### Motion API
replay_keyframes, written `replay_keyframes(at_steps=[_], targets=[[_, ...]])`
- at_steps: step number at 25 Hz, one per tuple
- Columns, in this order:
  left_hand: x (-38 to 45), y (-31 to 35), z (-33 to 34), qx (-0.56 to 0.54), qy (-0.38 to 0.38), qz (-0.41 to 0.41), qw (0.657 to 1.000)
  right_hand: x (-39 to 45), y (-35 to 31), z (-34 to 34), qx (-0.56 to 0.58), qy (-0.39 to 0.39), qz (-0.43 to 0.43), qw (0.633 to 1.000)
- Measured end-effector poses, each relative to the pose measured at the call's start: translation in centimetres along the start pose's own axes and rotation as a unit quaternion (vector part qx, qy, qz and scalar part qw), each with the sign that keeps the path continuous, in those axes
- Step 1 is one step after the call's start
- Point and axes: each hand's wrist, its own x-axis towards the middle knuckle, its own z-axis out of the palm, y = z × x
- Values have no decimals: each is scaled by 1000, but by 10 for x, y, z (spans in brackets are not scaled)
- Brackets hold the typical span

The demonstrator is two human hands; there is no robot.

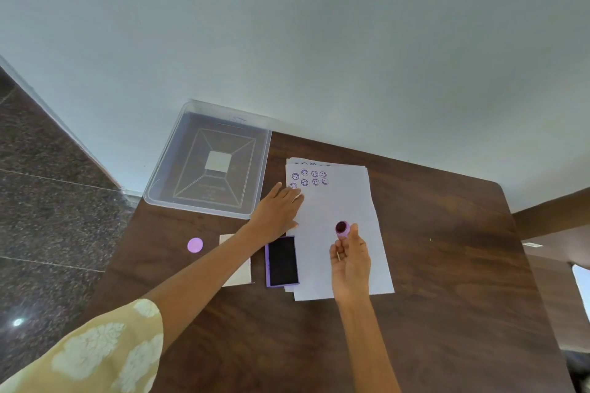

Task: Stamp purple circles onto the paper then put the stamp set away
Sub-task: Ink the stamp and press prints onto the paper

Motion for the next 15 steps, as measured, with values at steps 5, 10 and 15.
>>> replay_keyframes(at_steps=[5, 10, 15], targets=[[-51, 17, -3, -62, 117, -25, 991, -24, 10, -3, 104, -37, 121, 987], [-92, 6, 0, -85, 100, -55, 990, -36, 27, -4, -62, -33, 48, 996], [-87, -7, -1, -48, 88, -27, 995, -36, 51, -1, -474, -101, -244, 840]])
